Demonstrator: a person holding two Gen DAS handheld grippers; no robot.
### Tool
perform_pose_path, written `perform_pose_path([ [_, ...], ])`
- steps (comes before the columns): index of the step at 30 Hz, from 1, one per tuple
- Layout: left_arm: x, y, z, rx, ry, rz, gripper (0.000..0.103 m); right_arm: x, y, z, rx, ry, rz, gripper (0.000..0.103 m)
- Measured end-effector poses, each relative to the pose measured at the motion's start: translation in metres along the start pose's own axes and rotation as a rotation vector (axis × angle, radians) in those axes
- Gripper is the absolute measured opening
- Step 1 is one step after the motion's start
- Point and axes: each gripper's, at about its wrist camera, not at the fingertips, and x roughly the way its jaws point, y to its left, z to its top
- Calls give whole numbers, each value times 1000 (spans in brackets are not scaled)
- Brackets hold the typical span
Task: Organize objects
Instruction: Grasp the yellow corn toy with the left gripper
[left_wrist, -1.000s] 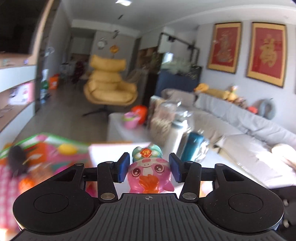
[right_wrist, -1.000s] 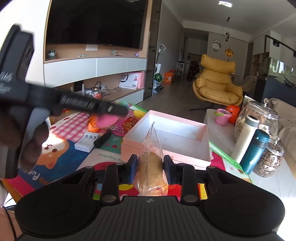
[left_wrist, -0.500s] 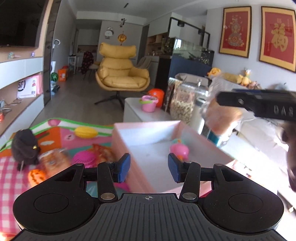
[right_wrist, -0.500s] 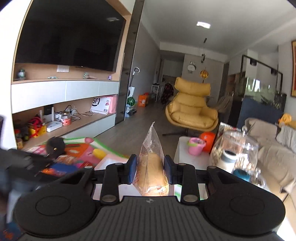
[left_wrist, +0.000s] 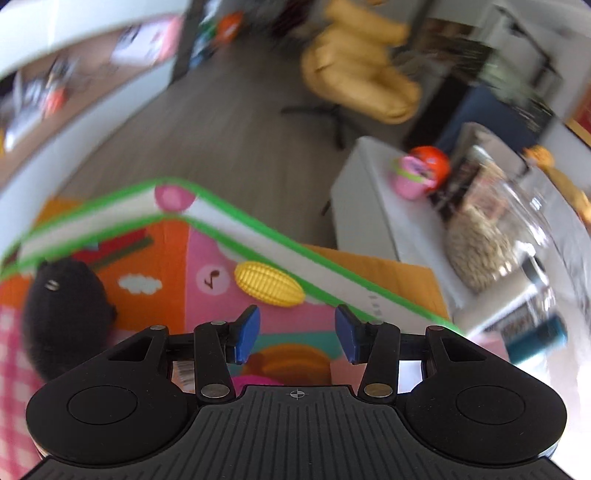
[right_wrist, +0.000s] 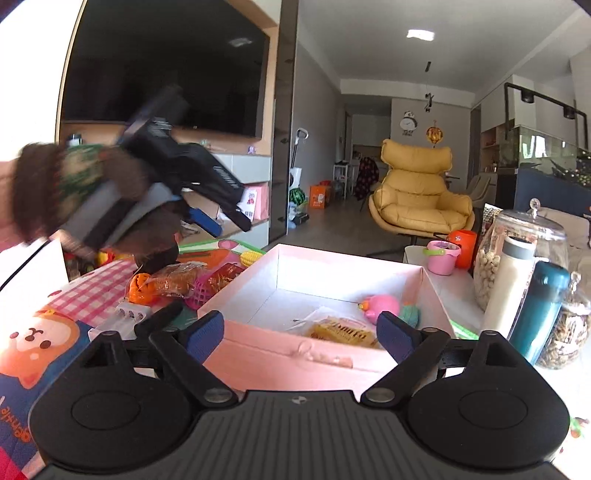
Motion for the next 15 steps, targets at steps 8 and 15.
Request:
perform_pose_path([
  [8, 73, 20, 26, -297, 102, 120, 49, 1, -10, -6, 49, -3, 8, 101],
  [15, 86, -6, 22, -135, 42, 196, 33, -2, -7, -5, 35, -20, 22, 103],
])
